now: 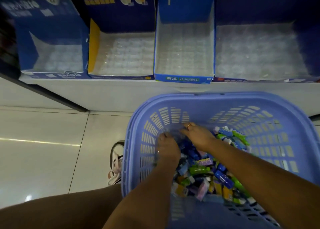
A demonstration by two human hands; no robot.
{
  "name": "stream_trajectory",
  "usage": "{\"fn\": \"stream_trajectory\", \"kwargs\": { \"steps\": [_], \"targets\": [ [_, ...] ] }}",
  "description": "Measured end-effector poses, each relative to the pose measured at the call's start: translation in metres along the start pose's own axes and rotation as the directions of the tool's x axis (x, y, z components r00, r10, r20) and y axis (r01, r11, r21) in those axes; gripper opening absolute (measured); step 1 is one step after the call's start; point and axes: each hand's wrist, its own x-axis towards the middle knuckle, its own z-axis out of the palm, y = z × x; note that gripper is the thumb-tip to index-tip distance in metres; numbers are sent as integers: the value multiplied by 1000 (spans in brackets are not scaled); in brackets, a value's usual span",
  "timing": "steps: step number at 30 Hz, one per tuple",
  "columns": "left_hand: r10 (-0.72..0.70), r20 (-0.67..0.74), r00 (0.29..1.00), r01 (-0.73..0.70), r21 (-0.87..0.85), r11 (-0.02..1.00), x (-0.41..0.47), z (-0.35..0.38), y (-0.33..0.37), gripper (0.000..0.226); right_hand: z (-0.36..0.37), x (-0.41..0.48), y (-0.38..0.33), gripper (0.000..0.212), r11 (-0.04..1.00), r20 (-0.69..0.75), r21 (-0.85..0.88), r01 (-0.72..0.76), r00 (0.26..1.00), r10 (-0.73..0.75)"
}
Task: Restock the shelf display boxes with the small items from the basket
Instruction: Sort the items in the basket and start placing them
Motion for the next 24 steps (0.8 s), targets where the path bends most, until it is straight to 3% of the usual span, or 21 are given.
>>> {"fn": "stream_trajectory", "kwargs": {
  "steps": [3,6,9,11,14,16,20,24],
  "targets": [
    [-48,44,998,52,-96,994,-2,2,10,55,6,9,1,36,988,-47,-155,4,999,-12],
    [-91,55,994,96,-100,990,-2,2,16,55,6,8,0,37,985,-68,-174,-10,998,-2],
    [-67,4,998,67,-134,989,-5,0,17,40,-2,2,3,33,998,-99,-26,-55,994,52],
    [-39,-43,998,26,-260,965,-8,-4,19,31,-11,-6,8,32,982,-123,163,-91,986,112],
    [-27,-49,998,-4,-549,836,-16,-21,28,20,-38,-28,20,47,861,-45,497,-108,988,149],
    [-5,16,1000,15,-680,733,-26,-38,34,27,-61,-52,27,49,756,7,648,-94,993,117],
    [261,64,963,-95,-826,556,-53,-75,49,21,-107,-113,41,43,609,-77,793,-2,992,102],
    [359,98,928,-15,-954,299,-89,-115,87,28,-148,-174,57,33,489,-239,864,115,950,199]
  ]
}}
